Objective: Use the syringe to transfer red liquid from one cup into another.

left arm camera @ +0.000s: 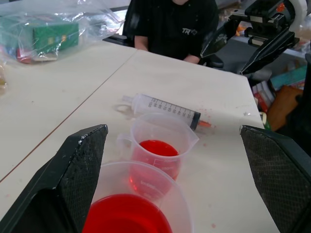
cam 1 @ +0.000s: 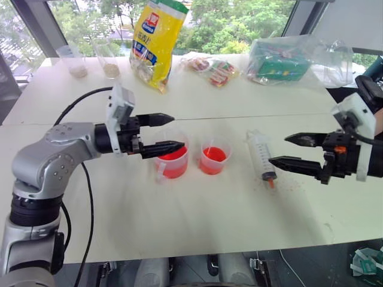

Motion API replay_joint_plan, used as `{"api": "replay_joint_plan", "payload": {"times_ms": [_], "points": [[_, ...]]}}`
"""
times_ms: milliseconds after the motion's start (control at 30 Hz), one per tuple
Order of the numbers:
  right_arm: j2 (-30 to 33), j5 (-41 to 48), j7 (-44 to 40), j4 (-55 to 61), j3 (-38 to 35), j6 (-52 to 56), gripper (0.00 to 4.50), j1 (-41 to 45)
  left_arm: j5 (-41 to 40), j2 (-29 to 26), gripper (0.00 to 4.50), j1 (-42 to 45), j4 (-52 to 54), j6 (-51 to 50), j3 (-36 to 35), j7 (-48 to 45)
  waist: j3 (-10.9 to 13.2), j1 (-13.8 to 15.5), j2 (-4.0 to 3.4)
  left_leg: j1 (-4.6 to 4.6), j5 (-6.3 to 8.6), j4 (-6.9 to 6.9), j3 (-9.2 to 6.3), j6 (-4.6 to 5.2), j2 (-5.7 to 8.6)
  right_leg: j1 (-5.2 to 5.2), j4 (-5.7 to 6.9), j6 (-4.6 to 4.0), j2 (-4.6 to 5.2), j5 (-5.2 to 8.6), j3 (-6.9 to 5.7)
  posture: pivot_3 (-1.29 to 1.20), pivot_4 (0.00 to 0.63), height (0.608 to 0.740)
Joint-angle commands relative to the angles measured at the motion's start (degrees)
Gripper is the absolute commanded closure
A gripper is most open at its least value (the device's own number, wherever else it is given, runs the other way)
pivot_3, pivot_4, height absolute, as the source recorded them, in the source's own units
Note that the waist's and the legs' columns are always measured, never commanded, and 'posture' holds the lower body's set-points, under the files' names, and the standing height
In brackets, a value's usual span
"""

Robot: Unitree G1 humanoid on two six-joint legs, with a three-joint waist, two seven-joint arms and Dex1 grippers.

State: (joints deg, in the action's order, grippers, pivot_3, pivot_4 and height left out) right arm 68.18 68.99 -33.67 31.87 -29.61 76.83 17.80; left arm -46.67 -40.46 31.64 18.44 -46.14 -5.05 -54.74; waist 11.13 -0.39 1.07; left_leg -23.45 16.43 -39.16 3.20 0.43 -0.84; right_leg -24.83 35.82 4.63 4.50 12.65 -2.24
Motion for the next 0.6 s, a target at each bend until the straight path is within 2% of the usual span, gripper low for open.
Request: {"api": "replay_joint_plan", "payload": {"times_ms": [33, 400, 600], "points": [[1.3, 0.5, -0.5, -0.3, -2.1, -0.6, 0.10, -0.1, 0.5, 0.5, 0.00, 0.2, 0.7, 1.4, 0.2, 0.2, 0.0, 0.0, 0.00, 0.00, 0.00, 0.00, 0.00, 0.00, 0.00, 0.00, 0.00, 0.00, 0.00, 0.00, 0.00, 0.00, 0.150, 0.740], [1.0, 0.1, 2.8, -0.6, -1.6, -0.6, 0.10, -0.1, 0.1, 0.6, 0.00, 0.9, 0.2, 1.9, -0.5, -0.6, 0.0, 0.0, 0.00, 0.00, 0.00, 0.00, 0.00, 0.00, 0.00, 0.00, 0.00, 0.00, 0.00, 0.00, 0.00, 0.00, 0.150, 0.740], [0.2, -0.5, 8.5, -5.7, 3.2, 2.3, 0.10, 4.3, 0.4, 1.4, 0.00, 2.4, -0.8, 1.8, 0.4, -0.3, 0.0, 0.0, 0.00, 0.01, 0.00, -0.01, 0.01, 0.00, 0.00, 0.02, 0.00, 0.00, 0.00, 0.00, 0.01, 0.00, 0.150, 0.740]]}}
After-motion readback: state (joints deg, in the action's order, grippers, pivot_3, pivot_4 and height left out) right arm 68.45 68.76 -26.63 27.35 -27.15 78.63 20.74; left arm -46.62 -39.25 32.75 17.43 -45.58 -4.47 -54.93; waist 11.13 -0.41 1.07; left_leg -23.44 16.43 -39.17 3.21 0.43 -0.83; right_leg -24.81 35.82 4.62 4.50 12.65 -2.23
